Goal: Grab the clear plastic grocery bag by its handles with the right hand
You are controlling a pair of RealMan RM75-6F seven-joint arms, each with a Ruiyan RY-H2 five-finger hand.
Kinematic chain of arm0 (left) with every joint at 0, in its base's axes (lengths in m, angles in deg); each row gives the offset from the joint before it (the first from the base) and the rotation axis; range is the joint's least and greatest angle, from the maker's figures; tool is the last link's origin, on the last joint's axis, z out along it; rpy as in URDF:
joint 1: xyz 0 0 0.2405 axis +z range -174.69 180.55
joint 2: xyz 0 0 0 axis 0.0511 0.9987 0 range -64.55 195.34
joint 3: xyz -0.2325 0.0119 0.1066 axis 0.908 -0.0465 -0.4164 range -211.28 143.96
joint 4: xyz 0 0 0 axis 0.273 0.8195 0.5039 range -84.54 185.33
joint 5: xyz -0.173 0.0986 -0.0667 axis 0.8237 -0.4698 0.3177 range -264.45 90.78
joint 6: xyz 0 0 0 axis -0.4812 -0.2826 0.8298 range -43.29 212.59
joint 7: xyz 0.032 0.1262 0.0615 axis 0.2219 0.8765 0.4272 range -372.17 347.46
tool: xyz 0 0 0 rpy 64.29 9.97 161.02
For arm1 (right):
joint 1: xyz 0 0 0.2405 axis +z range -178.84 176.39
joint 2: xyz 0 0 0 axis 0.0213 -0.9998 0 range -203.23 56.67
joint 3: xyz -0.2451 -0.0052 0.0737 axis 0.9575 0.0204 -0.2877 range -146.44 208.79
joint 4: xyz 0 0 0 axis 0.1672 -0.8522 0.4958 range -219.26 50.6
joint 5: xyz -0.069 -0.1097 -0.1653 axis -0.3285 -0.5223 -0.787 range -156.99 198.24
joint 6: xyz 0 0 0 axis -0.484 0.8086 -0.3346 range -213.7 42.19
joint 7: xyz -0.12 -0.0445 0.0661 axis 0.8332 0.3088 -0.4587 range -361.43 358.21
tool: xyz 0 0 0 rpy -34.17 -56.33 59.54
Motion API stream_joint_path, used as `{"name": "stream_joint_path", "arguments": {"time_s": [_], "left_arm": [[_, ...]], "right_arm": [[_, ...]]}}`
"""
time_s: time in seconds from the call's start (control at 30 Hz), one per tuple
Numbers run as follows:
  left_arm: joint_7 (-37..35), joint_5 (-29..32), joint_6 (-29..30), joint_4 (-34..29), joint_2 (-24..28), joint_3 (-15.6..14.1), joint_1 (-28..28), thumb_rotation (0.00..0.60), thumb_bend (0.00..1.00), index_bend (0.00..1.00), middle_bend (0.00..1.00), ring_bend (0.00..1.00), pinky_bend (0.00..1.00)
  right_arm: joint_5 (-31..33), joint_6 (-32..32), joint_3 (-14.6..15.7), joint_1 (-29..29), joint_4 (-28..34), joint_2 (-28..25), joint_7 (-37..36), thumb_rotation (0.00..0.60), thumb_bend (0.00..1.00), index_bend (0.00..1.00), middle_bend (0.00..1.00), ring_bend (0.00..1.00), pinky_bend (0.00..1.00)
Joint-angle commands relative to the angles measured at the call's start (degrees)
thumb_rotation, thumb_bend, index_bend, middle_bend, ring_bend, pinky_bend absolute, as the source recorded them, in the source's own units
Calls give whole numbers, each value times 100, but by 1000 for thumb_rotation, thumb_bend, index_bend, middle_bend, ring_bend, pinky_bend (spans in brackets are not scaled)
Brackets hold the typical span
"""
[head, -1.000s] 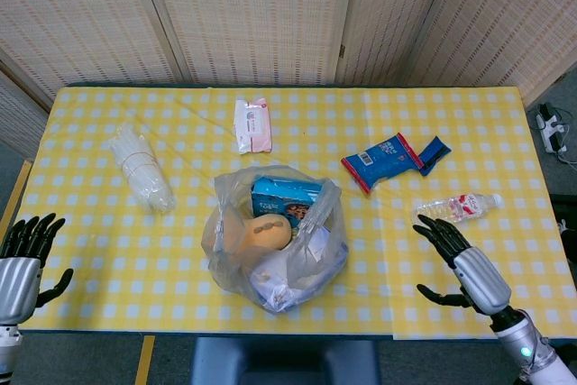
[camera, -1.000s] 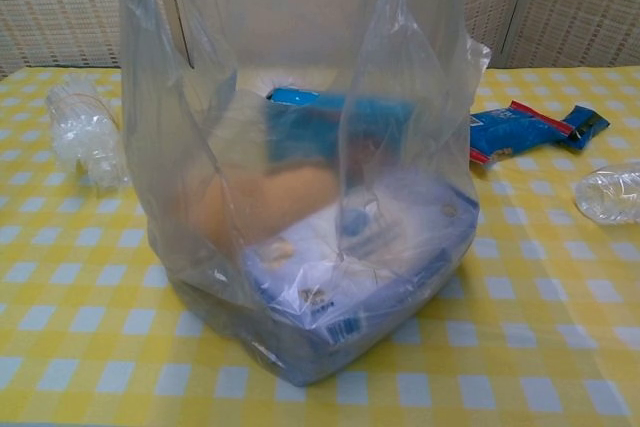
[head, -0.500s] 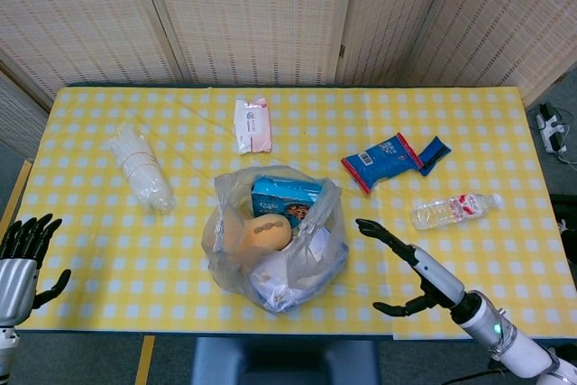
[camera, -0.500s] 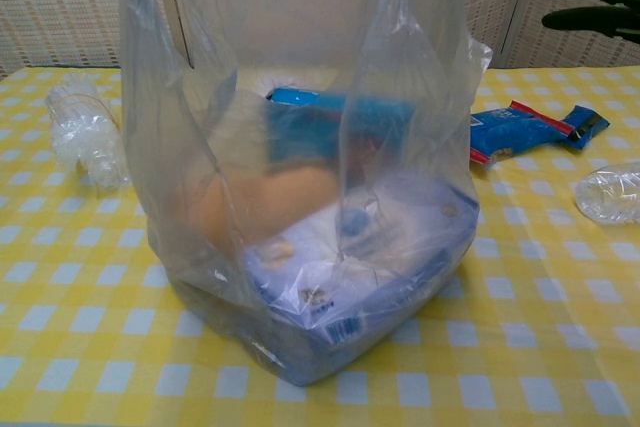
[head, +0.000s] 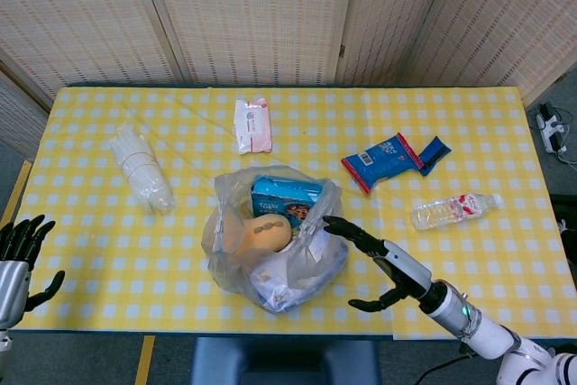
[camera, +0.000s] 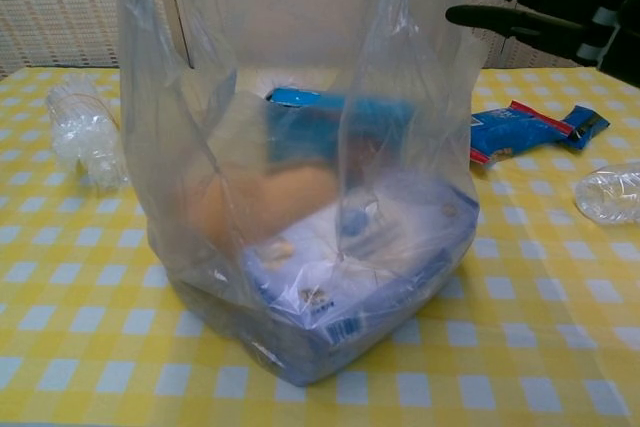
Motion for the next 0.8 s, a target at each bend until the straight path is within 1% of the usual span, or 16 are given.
{"name": "stream_joint_path", "arguments": {"time_s": [0.03,0.27,0.53,0.8], "left_arm": [[-26,-11,31,-10,19,-8,24,600,356,155,109,96,55],[-56,-26,70,-20,41,-5,46,600,356,160,115,97,55],[-45,2,53,-25,39,7,48,600,356,164,117,99,56],[5,-35,59,-59,30,-5,51,600,356,165,117,99,56]], "right_arm": [[38,23,46,20,-118,99,-49,600,290,0,0,69,0],[140,22,118,71,-343,238,-168,600,289,0,0,70,0],[172,228,220,22,-482,242,-253,600,290,0,0,70,0],[290,50,239,145,-560,318,-366,600,290,0,0,70,0]]}}
